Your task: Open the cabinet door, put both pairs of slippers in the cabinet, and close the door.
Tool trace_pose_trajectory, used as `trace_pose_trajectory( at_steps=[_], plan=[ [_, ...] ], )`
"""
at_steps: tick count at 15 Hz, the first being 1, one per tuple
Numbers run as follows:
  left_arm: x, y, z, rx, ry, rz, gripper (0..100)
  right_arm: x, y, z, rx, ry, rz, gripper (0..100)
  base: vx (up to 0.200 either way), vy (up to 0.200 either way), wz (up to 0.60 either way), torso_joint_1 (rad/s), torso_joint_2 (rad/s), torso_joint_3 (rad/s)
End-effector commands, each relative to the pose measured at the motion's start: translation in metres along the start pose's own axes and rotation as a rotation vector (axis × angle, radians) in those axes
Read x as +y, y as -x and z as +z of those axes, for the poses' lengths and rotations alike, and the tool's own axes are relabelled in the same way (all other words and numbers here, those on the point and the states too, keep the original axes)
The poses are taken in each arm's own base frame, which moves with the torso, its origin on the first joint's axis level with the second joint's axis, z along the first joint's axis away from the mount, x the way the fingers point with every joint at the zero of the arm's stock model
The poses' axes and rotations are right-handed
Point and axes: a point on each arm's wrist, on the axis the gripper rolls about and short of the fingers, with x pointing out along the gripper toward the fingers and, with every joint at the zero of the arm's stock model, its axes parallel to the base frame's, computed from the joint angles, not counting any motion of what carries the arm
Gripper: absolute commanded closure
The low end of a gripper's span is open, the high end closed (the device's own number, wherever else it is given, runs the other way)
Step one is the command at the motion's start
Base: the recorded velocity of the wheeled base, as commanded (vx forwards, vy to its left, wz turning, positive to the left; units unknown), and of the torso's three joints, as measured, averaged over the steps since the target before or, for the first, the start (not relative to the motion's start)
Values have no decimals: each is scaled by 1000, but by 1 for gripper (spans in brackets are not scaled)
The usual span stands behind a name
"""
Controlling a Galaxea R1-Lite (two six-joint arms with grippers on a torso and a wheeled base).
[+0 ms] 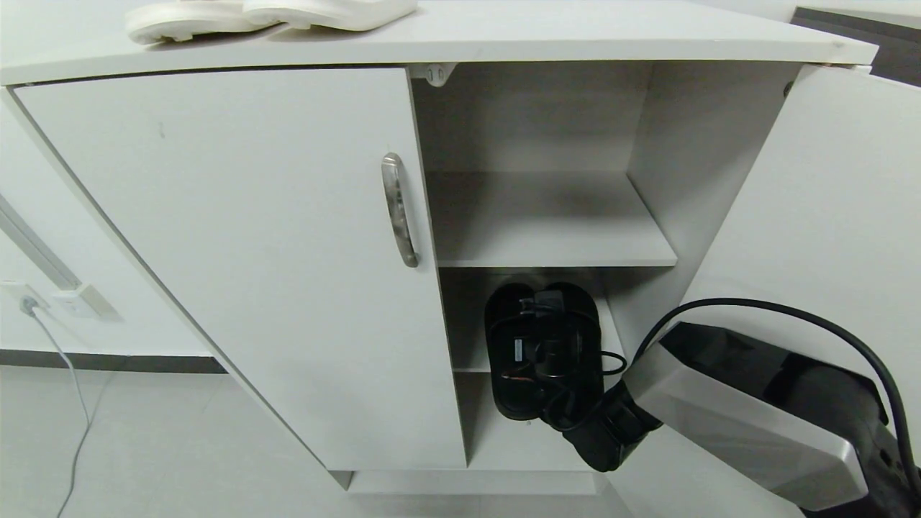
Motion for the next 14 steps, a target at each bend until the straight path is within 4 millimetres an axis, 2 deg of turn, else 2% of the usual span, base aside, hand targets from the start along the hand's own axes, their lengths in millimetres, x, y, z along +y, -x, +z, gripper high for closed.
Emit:
trace_pose_trajectory(
  at_steps=[1,14],
  plan=[
    [0,0,0,1,-1,-1,100,-1,-11,-2,8,-11,5,100,0,0,0,0,0,0],
    [0,0,0,1,-1,-1,100,-2,-57,17,-5,-55,-10,100,0,0,0,0,0,0]
  ],
)
